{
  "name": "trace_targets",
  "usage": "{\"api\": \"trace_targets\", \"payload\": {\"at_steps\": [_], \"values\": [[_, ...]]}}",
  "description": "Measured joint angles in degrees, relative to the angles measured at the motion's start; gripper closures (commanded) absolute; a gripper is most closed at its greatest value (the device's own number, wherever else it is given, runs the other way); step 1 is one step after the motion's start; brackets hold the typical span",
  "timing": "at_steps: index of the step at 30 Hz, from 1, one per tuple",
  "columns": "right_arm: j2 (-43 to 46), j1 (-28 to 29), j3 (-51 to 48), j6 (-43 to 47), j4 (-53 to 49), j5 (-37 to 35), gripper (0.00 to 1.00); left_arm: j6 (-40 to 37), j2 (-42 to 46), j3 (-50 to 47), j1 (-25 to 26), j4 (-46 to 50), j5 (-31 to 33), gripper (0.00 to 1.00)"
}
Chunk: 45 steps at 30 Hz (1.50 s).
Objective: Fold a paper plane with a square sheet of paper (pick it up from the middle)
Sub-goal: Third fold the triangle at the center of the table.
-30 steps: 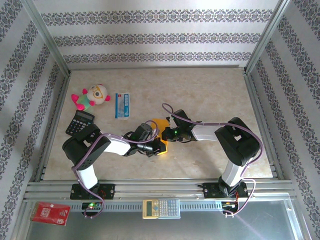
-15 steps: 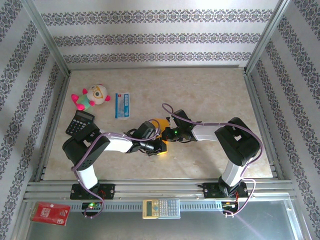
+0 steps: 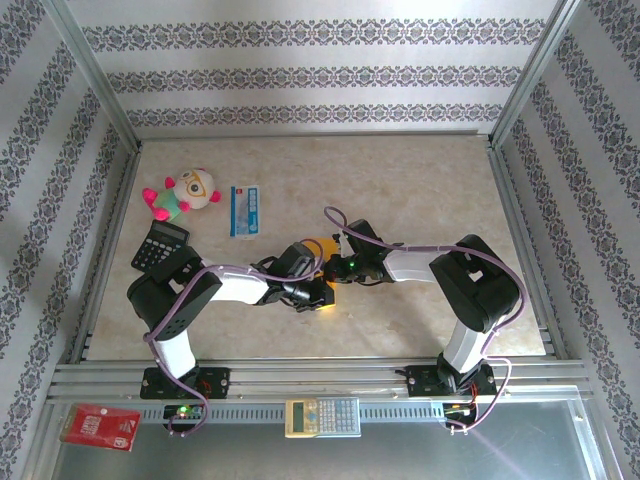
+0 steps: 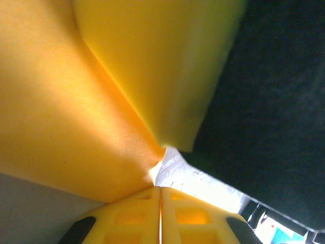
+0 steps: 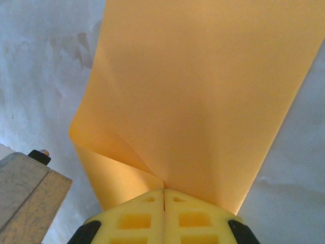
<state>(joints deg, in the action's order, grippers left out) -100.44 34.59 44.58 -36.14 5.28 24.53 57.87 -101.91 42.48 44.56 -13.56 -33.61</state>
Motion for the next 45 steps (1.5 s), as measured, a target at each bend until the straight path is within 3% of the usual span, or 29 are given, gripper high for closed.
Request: {"api": "trace_targets", "payload": {"at_steps": [11,18,24,45], "values": [[0.0,-0.4,-0.2,-0.2,0.4,0.4,0.97,-1.5,6.0,-1.7,-0.5,-0.2,0.1,0.84],[-0.1,-0.6,-0.2,-0.4,0.6,0.5,0.97,-1.2,10.3,-5.0,-6.8,-2.1,-0.8,0.87],[-0.1,-0.6,-0.2,-0.4,0.6,0.6,0.97,-1.1,9.9,-4.7,-10.5,-2.2,-0.8,0.87],[-0.2,-0.7,-0.2,-0.4,0.8,1.1,0.95,-4.4,0.5,1.3,-12.2,0.5,-0.6,0.87]]}}
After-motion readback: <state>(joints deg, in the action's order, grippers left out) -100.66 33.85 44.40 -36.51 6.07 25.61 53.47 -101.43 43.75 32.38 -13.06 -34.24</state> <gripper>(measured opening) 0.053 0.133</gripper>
